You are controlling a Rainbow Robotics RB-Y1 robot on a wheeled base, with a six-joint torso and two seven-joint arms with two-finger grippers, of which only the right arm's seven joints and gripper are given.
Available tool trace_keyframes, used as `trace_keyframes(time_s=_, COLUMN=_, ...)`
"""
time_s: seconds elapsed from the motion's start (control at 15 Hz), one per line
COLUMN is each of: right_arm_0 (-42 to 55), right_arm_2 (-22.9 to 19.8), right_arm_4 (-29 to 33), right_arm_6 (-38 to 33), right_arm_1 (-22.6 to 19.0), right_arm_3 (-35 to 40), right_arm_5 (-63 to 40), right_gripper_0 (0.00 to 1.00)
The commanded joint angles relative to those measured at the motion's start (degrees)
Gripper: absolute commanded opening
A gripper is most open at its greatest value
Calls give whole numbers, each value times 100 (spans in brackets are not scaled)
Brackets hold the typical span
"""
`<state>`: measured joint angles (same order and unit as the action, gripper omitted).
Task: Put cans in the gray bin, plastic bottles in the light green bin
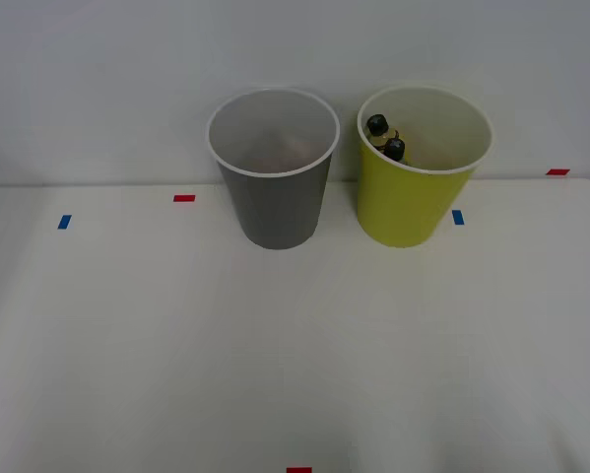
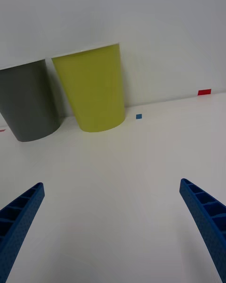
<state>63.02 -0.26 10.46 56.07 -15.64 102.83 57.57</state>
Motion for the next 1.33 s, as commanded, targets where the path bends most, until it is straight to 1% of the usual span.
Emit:
trace_keyframes(time_s=0.07, right_arm_0=0, right_arm_2=0, right_arm_4=0, right_arm_6=0, right_arm_1=0, right_arm_3=0, right_arm_5=0, right_gripper_0=100)
trace_keyframes(time_s=1.33, right_arm_0=0, right_arm_2=0, right_arm_4=0, right_arm_6=0, right_arm_1=0, right_arm_3=0, right_arm_5=0, right_gripper_0=100)
